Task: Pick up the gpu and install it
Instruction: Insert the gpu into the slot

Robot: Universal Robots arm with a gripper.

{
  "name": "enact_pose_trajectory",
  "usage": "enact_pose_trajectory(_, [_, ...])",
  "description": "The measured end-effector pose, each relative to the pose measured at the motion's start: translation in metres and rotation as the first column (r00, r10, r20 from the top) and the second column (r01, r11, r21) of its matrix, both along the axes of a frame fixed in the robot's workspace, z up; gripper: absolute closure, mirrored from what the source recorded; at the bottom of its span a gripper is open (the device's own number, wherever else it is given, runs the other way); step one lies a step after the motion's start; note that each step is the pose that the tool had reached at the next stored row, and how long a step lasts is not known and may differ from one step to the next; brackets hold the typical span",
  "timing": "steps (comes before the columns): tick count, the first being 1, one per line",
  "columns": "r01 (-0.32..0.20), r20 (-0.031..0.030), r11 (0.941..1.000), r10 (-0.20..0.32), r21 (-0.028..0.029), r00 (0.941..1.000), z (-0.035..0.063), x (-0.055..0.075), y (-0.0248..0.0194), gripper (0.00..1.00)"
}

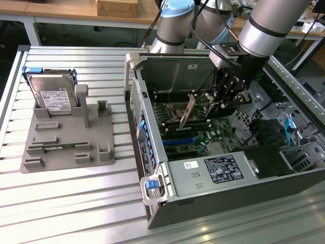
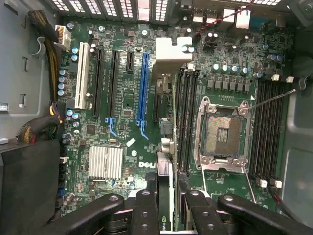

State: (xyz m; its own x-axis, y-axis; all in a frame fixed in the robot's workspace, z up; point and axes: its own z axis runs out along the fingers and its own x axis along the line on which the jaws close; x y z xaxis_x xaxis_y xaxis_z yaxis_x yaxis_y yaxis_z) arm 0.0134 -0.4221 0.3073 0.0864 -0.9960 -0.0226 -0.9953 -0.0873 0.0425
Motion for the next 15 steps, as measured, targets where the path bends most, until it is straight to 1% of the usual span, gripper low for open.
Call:
enact_pose_trajectory(5, [0.0,0.0,1.0,0.0,0.0,1.0,-0.0027,-0.001,0.0,0.73])
enact_pose_trajectory(8, [0.0,0.0,1.0,0.0,0.0001,1.0,-0.003,-0.005,0.0,0.73])
enact_pose_trajectory(13, [0.0,0.0,1.0,0.0,0.0001,1.0,-0.0036,-0.024,0.0,0.73])
enact_pose_trajectory(15, [0.0,0.0,1.0,0.0,0.0,1.0,-0.004,-0.033,0.0,0.73])
